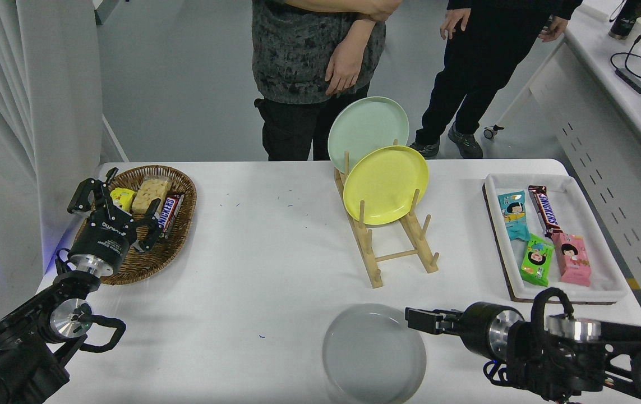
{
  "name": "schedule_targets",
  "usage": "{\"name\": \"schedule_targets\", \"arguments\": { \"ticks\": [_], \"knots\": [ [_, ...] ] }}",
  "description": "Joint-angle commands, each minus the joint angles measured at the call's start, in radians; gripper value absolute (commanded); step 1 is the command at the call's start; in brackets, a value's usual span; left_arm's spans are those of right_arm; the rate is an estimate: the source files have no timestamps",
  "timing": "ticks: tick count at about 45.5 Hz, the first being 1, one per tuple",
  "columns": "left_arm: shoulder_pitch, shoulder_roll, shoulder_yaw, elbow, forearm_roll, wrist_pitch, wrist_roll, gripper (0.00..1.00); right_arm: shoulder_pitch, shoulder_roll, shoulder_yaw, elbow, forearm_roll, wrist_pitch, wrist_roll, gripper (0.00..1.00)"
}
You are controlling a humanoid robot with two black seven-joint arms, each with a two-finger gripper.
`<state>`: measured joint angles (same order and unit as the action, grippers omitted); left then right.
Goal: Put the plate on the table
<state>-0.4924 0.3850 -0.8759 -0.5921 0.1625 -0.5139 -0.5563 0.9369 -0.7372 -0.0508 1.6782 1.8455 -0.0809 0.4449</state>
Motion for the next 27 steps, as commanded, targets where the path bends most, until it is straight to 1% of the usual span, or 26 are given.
{"name": "schedule_targets", "arguments": {
  "ticks": [1, 4, 9, 15, 17, 22, 25, 27],
  "knots": [
    [0.0, 0.0, -0.002, 0.0, 0.0, 0.0, 0.001, 0.98, 0.264, -0.068, -0.176, -0.002, -0.246, -0.016, -0.002, 1.0],
    [0.0, 0.0, -0.002, 0.0, 0.0, 0.0, 0.001, 0.98, 0.342, -0.077, -0.248, -0.012, -0.38, -0.016, -0.018, 1.0],
    [0.0, 0.0, -0.001, 0.0, 0.0, 0.0, -0.001, 0.98, 0.437, -0.08, -0.329, -0.037, -0.555, -0.011, -0.057, 1.0],
    [0.0, 0.0, -0.002, 0.0, 0.0, 0.0, -0.001, 0.98, 0.523, -0.071, -0.397, -0.09, -0.661, 0.0, -0.094, 1.0],
    [0.0, 0.0, -0.002, 0.0, -0.001, 0.0, 0.001, 0.98, 0.565, -0.06, -0.429, -0.127, -0.739, 0.009, -0.123, 1.0],
    [0.0, 0.0, 0.0, 0.0, -0.001, 0.0, 0.001, 0.98, 0.611, -0.011, -0.466, -0.175, -0.871, 0.042, -0.129, 1.0],
    [0.0, 0.0, -0.001, 0.0, -0.001, 0.0, 0.001, 0.98, 0.628, -0.005, -0.489, -0.212, -0.994, 0.062, -0.127, 1.0],
    [0.0, 0.0, -0.002, 0.0, 0.0, 0.0, -0.001, 0.98, 0.623, -0.002, -0.494, -0.285, -1.153, 0.12, -0.127, 1.0]
  ]
}}
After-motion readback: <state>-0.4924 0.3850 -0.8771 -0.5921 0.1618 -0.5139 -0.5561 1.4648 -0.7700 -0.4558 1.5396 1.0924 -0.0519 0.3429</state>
